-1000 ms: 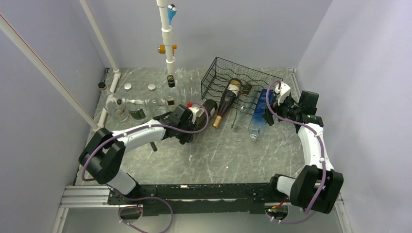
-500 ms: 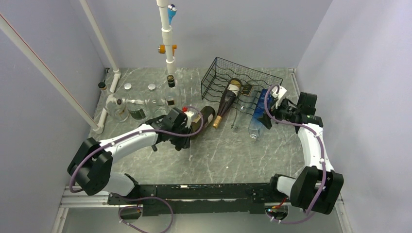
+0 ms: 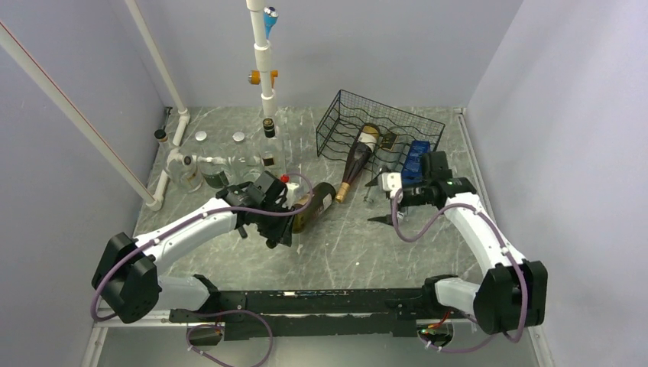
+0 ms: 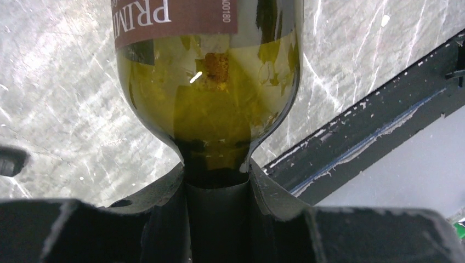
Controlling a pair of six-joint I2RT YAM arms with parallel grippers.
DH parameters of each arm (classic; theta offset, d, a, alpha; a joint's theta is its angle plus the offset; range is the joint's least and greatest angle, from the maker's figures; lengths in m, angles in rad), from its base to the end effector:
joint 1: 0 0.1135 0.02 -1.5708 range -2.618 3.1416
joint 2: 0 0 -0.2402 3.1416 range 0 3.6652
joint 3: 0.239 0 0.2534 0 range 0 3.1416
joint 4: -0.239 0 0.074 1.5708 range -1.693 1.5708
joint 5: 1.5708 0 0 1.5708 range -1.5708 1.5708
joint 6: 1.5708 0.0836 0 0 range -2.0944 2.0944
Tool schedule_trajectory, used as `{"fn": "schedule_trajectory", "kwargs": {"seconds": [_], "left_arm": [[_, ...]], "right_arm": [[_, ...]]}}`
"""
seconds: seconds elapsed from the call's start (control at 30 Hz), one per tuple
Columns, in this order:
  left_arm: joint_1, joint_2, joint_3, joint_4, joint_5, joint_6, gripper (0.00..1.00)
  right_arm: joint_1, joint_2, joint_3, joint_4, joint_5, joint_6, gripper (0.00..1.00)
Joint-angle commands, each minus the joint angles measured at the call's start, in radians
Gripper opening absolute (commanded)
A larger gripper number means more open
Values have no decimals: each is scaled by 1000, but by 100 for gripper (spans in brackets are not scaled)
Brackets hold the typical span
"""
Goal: Take the wine bottle off the wine rack
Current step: Pick up the wine bottle from the wine rack.
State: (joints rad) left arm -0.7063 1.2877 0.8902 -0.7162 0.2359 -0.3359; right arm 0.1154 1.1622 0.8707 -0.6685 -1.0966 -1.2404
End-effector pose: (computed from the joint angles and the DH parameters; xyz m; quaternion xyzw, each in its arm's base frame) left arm 0.1940 -0.1912 0.1648 0.2043 0.9458 -0.2114 0.1381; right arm 0.2318 0.1017 0.2287 -0.6325 0.5357 0.2837 0.4822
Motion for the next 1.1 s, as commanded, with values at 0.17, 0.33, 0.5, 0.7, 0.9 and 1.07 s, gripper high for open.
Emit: {"fn": "schedule_trajectory", "kwargs": {"seconds": [0.17,0.33,0.5,0.7,0.9,1.07], "left_arm": [[-1,-41,59,-98,135,6,0],[3,-57,67,-124,192,-17,0],[8,-63,87,-186,221,-26,0],[11,-85,98,-207,242,-54,0],[12,-106,95,-199,255,-86,0],[13,-105,104,-206,275,-85,0]], "right_arm": [[288,106,43,33,20,-169,100],[459,146,34,213,206,25,100],[595,159,0,390,384,144,100],[750,206,-29,563,588,232,100],[815,233,-63,637,634,243,100],[842,261,-87,710,657,273,100]]}}
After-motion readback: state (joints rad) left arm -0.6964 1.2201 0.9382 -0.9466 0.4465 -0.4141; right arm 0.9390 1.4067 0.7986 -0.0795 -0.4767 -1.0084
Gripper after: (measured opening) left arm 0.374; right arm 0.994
